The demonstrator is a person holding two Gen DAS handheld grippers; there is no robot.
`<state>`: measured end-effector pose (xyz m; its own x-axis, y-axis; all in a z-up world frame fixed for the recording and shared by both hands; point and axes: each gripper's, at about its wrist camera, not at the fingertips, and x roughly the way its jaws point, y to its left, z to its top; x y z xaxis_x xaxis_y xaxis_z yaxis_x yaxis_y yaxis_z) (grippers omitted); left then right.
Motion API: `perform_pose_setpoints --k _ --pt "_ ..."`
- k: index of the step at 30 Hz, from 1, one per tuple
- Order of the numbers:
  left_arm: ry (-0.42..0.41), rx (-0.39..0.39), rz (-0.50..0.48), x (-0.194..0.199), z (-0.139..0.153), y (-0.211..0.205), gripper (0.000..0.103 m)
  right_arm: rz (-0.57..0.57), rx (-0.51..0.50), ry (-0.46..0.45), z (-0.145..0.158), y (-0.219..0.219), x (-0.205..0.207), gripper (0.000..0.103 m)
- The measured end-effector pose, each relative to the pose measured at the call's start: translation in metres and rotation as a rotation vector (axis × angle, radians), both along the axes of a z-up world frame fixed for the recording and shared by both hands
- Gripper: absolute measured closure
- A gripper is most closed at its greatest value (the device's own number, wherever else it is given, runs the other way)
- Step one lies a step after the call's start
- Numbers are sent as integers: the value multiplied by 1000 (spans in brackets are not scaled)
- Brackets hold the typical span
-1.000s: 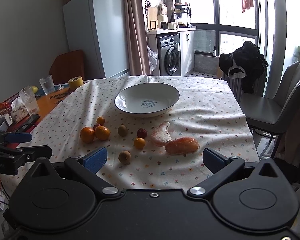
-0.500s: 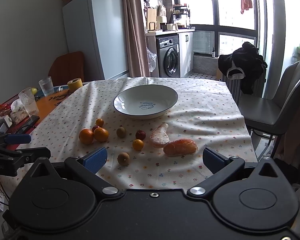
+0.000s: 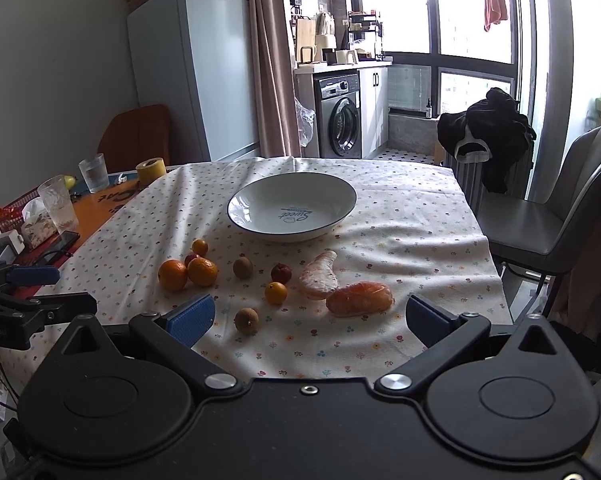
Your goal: Organize fruits
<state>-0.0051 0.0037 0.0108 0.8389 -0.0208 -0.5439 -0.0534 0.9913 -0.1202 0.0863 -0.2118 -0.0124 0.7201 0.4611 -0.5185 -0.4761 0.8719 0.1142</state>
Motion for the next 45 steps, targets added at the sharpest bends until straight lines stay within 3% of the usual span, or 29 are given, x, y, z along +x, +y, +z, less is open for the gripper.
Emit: perform_pose_setpoints --k 22,35,43,45 --pt "46 -15 -10 31 -21 0 0 51 2 38 -27 4 20 0" --pt "46 -64 -7 53 -39 3 1 63 37 60 -48 0 39 0" --pt "43 -82 -39 67 -49 -6 5 53 87 74 -60 -6 49 1" --pt "47 -93 -49 71 -52 -7 10 57 90 81 -63 -6 51 7"
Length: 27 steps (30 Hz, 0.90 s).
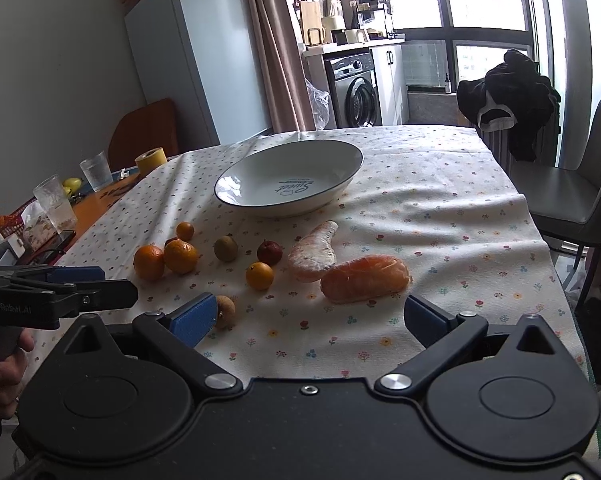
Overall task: Organize fruits
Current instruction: 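Move the left gripper to the brown kiwi and close on it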
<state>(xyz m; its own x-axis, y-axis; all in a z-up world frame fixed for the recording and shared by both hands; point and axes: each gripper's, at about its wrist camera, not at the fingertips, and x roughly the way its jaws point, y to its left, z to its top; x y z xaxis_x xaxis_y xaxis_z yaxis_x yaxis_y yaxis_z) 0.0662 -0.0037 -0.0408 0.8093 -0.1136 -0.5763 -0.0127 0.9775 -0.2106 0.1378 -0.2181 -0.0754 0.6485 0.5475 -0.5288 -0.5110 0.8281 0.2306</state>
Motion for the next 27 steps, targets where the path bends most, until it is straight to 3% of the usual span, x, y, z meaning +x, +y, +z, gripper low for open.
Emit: perform_pose_setpoints --k 5,16,21,27 --pt "16 -19 -16 11 -9 -4 17 14 -5 16 -9 2 4 16" --pt "52 -32 -51 31 -19 -15 34 -3 -11 29 -19 7 13 24" --pt "63 -33 -60 38 -25 -23 47 -13 -7 42 -22 10 18 34" --pt "86 -44 -77 46 -32 -30 60 -30 -13 47 -26 11 19 36"
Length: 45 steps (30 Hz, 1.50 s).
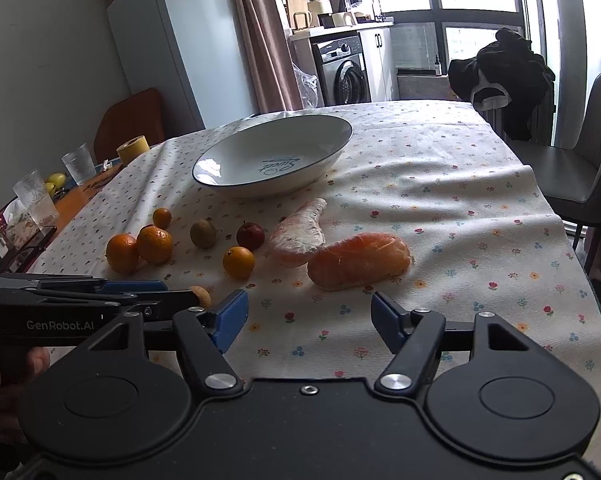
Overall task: Organize fruits
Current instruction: 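Move the left gripper to the brown kiwi and close on it, then lift the kiwi with the left gripper while the right gripper grasps a small tangerine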
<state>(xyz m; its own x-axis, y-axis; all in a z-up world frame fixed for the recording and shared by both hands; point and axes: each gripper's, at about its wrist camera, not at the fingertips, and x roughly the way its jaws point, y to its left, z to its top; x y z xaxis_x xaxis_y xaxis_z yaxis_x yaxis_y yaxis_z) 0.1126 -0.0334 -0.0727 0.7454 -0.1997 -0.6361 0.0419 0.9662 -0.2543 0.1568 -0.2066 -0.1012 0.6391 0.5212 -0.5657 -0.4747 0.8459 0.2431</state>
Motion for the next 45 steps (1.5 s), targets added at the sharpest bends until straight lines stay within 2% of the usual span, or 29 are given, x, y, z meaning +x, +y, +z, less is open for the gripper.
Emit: perform_pose_setpoints --k 5,8,10,12,14,26,31,37,40,43,45 --pt "19 -13 3 8 -6 -2 69 -12 -11 1 -2 2 1 36" --pt "25 -24 6 11 -8 -1 80 -12 -10 5 -3 4 1 36" --pt "18 -40 18 10 -5 2 80 -8 -8 4 -3 6 2 38" --pt "-5 -1 28 8 -1 1 80 2 -12 8 -3 9 3 49" --pt "-7 2 42 8 0 5 80 11 -13 17 -4 12 4 54" --pt "-27 6 120 -3 7 32 80 59 -9 21 0 45 14 54" --pt "-39 8 156 -8 9 44 80 76 -13 32 -3 58 20 58" --pt "-56 36 205 -14 11 54 80 81 -20 42 -8 69 26 60" --pt "-73 74 229 -16 13 56 80 79 -27 44 -9 73 30 63" --pt "-70 70 238 -16 16 59 80 72 -22 45 -9 75 34 71" --pt "-78 86 244 -16 18 59 80 66 -23 43 -10 76 36 80"
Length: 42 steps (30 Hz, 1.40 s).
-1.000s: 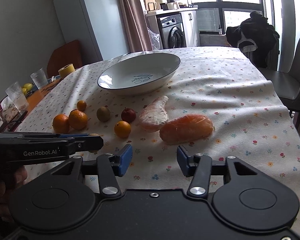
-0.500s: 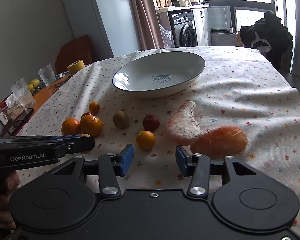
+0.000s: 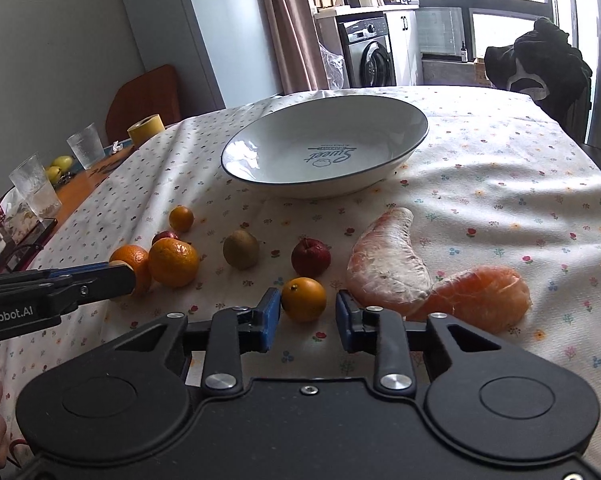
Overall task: Organize fruits
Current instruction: 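Lift the kiwi with the left gripper while the right gripper grasps a small tangerine, then carry kiwi and tangerine into the white bowl and open both grippers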
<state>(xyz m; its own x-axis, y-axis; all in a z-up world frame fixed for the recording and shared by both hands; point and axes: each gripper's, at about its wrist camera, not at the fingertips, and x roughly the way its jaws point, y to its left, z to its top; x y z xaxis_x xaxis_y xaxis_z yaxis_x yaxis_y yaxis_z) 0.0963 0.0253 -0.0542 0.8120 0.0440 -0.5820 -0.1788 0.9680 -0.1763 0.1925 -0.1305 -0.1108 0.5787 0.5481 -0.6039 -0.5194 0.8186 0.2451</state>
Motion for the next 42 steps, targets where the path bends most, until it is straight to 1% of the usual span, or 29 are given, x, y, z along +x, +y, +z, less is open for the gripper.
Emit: perform_pose_setpoints --k 8,16,21,28,37,42 --pt "-21 15 2 2 9 -1 80 9 26 2 7 -5 -3 80" --pt "-45 28 -12 9 16 -6 80 10 42 -36 20 -10 -6 80" --pt "-57 49 -17 15 21 -8 80 1 46 -49 24 -12 0 80" --pt "-64 54 -20 25 23 -6 80 -15 47 -63 27 -14 7 80" --pt "-81 77 -31 44 27 -6 80 -26 60 -87 35 -13 19 80" --pt "-79 77 -42 58 27 -7 80 -31 57 -95 36 -11 28 80"
